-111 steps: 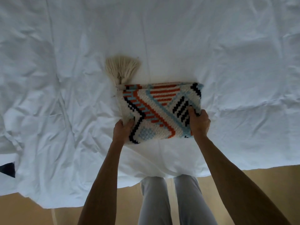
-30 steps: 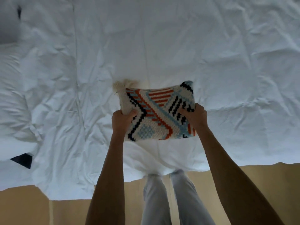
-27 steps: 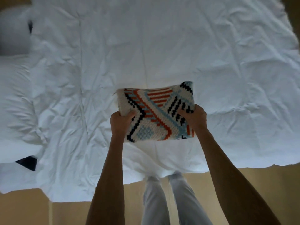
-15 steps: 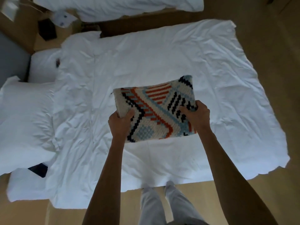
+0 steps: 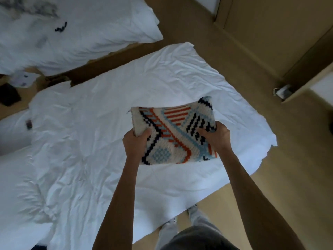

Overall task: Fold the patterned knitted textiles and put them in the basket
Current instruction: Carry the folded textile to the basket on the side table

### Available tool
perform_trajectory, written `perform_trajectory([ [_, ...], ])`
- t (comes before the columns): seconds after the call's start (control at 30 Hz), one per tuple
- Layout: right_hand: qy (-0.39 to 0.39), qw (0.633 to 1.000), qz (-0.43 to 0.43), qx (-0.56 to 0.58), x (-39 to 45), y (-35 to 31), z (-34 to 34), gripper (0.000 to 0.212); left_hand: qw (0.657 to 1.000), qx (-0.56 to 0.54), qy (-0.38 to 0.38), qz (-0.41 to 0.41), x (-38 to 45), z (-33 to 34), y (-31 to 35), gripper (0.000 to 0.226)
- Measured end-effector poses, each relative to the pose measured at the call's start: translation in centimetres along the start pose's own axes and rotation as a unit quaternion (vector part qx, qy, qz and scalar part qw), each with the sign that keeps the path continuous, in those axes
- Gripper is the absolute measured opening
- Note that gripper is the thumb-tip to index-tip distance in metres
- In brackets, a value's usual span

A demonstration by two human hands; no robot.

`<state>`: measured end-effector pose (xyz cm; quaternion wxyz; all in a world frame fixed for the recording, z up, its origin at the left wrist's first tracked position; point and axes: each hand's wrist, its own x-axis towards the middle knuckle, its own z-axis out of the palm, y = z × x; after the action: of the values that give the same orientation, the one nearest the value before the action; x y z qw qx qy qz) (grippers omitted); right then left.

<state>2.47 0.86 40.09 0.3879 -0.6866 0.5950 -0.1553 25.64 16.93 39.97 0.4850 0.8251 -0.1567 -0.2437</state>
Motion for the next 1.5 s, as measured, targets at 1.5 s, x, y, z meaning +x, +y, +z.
perform_trajectory([
  [1.5, 0.612, 0.611, 0.454, 0.215, -46.2, 56.1, -47.5, 0.03, 0.634, 0.208, -0.673, 0.319, -74.8, 61.5, 9.7, 0.022],
])
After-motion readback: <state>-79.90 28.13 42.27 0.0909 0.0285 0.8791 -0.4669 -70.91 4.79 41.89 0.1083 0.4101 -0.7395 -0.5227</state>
